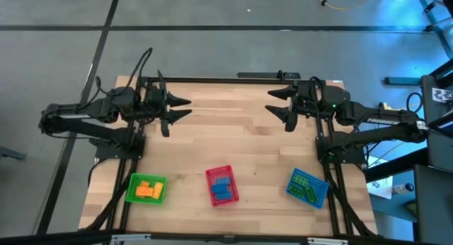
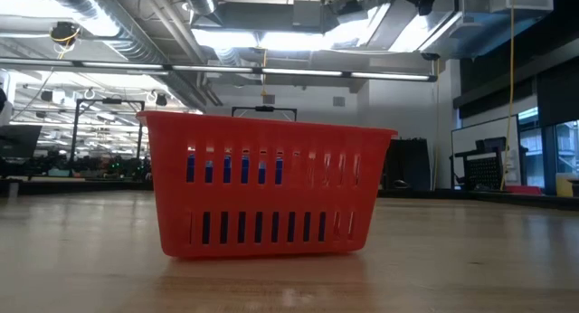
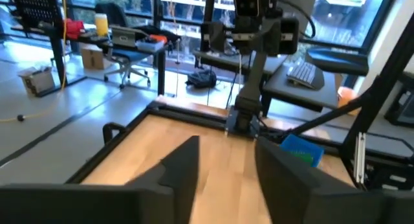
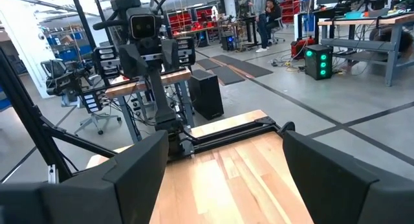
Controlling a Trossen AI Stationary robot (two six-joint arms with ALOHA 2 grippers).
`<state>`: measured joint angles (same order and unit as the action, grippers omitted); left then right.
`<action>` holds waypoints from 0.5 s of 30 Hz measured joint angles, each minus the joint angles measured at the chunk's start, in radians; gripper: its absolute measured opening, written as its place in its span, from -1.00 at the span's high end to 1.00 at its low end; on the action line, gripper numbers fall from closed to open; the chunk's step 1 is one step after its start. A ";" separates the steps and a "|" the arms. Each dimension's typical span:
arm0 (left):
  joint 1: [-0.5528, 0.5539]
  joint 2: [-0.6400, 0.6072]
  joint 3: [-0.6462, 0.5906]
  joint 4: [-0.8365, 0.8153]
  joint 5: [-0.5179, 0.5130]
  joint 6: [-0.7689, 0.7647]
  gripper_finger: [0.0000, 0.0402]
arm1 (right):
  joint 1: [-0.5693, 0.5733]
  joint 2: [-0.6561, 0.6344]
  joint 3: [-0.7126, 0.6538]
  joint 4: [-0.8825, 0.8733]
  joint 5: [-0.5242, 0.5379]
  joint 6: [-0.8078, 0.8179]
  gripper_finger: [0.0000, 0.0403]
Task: Sort & place blocks by color
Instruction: Return to Home Position
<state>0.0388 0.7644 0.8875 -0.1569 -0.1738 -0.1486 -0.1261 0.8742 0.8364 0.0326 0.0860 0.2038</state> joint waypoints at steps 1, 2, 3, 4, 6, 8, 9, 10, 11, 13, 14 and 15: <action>-0.002 -0.005 0.000 -0.013 0.000 -0.002 0.35 | 0.000 0.000 0.000 0.000 0.000 0.000 -0.53; -0.006 -0.014 -0.002 -0.030 0.000 -0.003 0.45 | 0.000 0.000 0.000 0.000 0.000 0.001 -0.53; -0.010 -0.025 -0.007 -0.034 -0.002 -0.001 0.56 | 0.000 0.000 0.000 0.000 0.000 0.001 -0.53; -0.016 -0.036 -0.018 -0.027 -0.003 0.000 0.67 | 0.000 0.000 0.000 0.000 0.000 0.001 -0.53; -0.025 -0.070 -0.061 -0.024 -0.003 -0.001 0.90 | 0.000 0.000 0.000 0.000 0.000 0.000 -0.53; -0.033 -0.114 -0.116 -0.006 -0.006 -0.013 0.95 | 0.000 0.000 0.000 0.000 0.000 0.000 -0.53; -0.038 -0.140 -0.145 0.020 -0.014 -0.024 0.95 | 0.000 0.000 0.000 0.000 0.000 0.000 -0.53; -0.042 -0.169 -0.177 0.039 -0.021 -0.031 0.96 | 0.000 0.000 0.000 0.000 0.000 -0.001 -0.53; -0.047 -0.199 -0.209 0.051 -0.026 -0.032 0.98 | 0.000 0.000 0.000 0.000 0.000 -0.003 -0.53; -0.054 -0.259 -0.270 0.082 -0.026 -0.032 0.99 | 0.000 0.000 0.000 0.000 0.000 -0.004 -0.53; -0.054 -0.286 -0.300 0.104 -0.026 -0.032 0.99 | 0.000 0.000 0.000 0.000 0.000 -0.003 -0.53; -0.053 -0.316 -0.332 0.118 -0.026 -0.032 0.99 | 0.000 0.000 0.000 0.000 0.000 -0.001 -0.53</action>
<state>-0.0147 0.4482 0.5556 -0.0391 -0.2001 -0.1802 -0.1259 0.8745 0.8364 0.0324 0.0860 0.2027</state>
